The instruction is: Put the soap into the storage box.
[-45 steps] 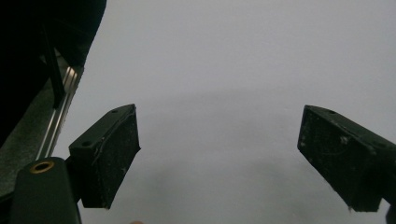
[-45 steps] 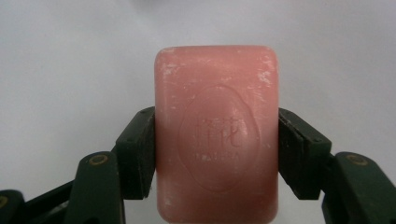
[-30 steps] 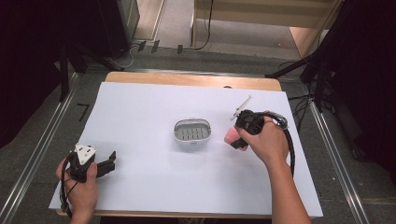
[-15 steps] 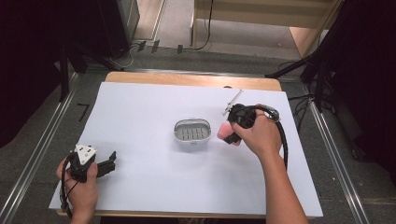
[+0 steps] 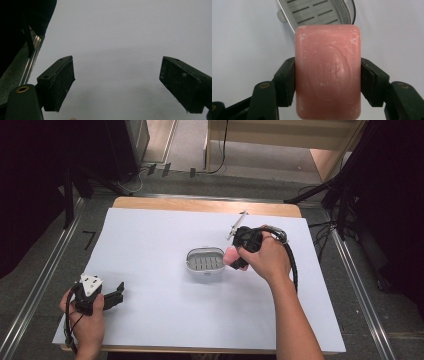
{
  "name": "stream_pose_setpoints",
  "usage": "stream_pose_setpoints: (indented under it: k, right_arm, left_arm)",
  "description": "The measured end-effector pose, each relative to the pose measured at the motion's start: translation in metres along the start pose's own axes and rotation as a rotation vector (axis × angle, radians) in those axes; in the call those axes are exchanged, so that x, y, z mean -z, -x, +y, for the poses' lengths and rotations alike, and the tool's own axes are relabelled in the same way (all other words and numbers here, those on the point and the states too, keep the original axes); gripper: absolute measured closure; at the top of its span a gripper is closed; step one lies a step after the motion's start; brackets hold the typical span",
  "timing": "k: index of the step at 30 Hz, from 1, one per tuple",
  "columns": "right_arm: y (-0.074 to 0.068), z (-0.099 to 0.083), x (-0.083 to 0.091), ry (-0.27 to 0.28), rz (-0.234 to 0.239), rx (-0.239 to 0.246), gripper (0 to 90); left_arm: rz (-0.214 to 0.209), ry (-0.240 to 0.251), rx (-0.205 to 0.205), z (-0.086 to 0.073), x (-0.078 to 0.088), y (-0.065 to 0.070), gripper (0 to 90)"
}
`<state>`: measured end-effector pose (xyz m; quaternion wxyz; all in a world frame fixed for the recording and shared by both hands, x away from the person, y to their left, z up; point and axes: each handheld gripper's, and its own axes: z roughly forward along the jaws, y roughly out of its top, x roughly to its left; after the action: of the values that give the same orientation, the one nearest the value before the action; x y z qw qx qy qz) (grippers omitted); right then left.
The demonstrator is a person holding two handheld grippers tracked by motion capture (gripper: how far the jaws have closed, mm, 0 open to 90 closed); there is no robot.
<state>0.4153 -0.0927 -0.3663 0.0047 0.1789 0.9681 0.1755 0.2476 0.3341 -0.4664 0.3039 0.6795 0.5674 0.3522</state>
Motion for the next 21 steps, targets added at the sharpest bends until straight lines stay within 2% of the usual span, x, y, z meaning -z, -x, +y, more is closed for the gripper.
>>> stream_pose_setpoints:
  k: [1,4,5,14,16,21]
  right_arm:
    - [-0.001,0.006,-0.001,0.003,0.002,0.019,38.7]
    - [-0.003,0.011,-0.002,0.0,0.012,0.034,38.7]
    - [-0.004,0.015,-0.005,0.003,0.016,0.058,38.7]
    - [-0.007,0.032,-0.012,-0.016,0.028,0.11,38.7]
    - [-0.007,0.038,-0.015,-0.011,0.043,0.138,38.7]
    - [-0.007,0.046,-0.018,-0.002,0.064,0.155,38.7]
  left_arm:
    - [-0.001,0.0,0.0,0.0,0.0,0.0,13.6]
    - [-0.002,0.0,0.001,0.0,0.0,0.0,13.6]
    - [-0.002,0.0,0.001,0.0,0.0,0.0,13.6]
    - [-0.003,0.0,0.0,0.0,0.0,0.0,13.6]
    - [-0.002,-0.001,0.0,0.0,0.0,0.0,13.6]
    - [-0.002,-0.003,0.002,0.0,0.0,0.0,13.6]
